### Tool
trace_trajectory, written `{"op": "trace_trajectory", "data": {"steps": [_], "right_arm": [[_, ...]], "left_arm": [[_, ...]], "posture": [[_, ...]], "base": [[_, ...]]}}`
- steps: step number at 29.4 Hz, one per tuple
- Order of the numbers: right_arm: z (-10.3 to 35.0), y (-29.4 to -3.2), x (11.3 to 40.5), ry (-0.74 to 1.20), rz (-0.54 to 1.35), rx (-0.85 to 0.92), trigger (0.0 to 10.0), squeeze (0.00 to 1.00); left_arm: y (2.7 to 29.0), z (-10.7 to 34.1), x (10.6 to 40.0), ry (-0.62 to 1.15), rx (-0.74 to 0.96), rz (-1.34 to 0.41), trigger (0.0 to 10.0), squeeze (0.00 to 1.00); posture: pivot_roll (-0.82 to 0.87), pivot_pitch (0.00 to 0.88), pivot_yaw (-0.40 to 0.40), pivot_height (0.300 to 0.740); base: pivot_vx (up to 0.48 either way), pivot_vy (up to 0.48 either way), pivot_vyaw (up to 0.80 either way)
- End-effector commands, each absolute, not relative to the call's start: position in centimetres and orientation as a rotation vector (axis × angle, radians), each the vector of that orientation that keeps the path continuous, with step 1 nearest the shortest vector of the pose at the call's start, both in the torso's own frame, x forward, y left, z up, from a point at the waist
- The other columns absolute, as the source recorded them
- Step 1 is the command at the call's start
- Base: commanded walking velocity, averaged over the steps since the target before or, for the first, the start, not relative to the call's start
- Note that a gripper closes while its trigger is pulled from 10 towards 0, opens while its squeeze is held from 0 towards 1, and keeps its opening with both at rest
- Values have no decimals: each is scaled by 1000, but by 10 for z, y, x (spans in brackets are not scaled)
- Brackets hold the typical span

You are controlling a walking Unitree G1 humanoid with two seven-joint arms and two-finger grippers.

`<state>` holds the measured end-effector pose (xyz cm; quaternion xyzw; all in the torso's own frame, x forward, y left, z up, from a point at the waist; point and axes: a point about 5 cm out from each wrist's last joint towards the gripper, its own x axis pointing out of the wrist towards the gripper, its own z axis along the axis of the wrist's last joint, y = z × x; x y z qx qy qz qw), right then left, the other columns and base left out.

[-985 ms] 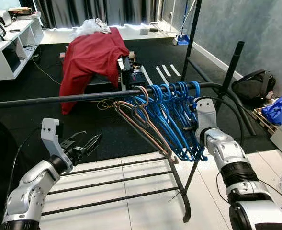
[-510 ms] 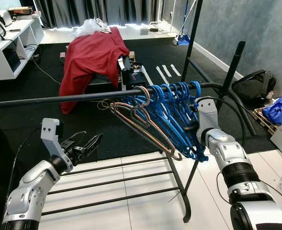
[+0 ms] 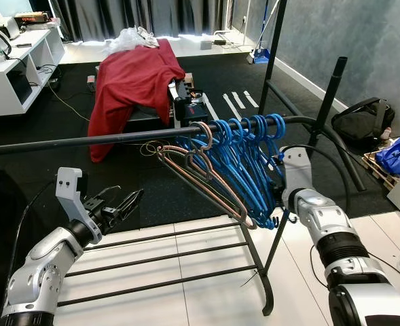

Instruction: Hang hanger

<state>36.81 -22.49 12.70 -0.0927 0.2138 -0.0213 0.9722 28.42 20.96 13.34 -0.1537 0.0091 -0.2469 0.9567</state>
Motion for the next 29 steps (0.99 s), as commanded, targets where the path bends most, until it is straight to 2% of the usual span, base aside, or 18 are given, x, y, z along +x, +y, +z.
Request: {"op": "trace_trajectory", "data": {"steps": [1,2,3,5,9,10,29], "right_arm": [[131,-230,367,392,-51,-176,10000,675],[131,-230,367,392,-51,-176,10000,675],[140,-231,367,322,-31,-158,10000,463],[156,-229,367,213,37,-135,10000,220],[159,-228,367,193,58,-133,10000,220],[161,-227,366,184,69,-135,10000,129],[154,-234,361,201,39,-184,10000,122]], "left_arm": [[213,133,283,33,-310,-501,10000,0],[213,133,283,33,-310,-501,10000,0],[213,133,283,32,-313,-501,10000,0],[213,133,283,32,-315,-503,10000,0],[213,133,284,32,-315,-503,10000,0],[213,133,284,32,-315,-503,10000,0],[212,132,286,33,-309,-512,10000,0]], "posture": [[-24,25,17,740],[-24,25,17,740],[-24,25,17,740],[-29,24,19,740],[-29,23,19,740],[-31,21,19,740],[-31,0,18,740]], "base": [[0,0,0],[0,0,0],[0,0,0],[0,0,0],[0,0,0],[0,0,0],[0,0,0]]}}
